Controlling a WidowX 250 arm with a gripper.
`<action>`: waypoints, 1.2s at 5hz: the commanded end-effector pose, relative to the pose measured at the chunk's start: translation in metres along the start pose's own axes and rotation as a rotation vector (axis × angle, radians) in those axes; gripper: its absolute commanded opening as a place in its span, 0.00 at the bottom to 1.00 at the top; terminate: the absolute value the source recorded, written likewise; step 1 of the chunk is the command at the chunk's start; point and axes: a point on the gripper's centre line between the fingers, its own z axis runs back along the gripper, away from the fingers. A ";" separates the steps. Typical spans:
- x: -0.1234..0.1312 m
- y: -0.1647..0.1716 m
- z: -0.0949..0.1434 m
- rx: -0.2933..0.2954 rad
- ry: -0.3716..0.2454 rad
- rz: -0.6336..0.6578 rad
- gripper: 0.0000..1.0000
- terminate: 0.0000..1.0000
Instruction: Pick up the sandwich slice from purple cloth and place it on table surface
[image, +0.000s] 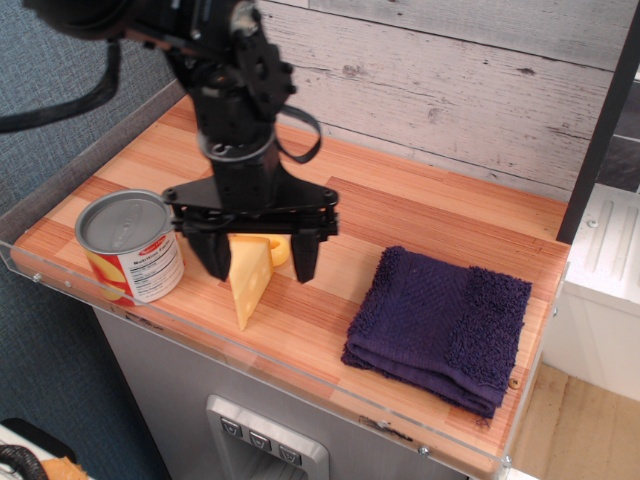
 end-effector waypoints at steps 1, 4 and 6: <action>0.024 -0.047 0.031 -0.070 -0.063 -0.138 1.00 0.00; 0.048 -0.106 0.067 -0.070 -0.109 -0.248 1.00 0.00; 0.048 -0.106 0.067 -0.070 -0.109 -0.248 1.00 1.00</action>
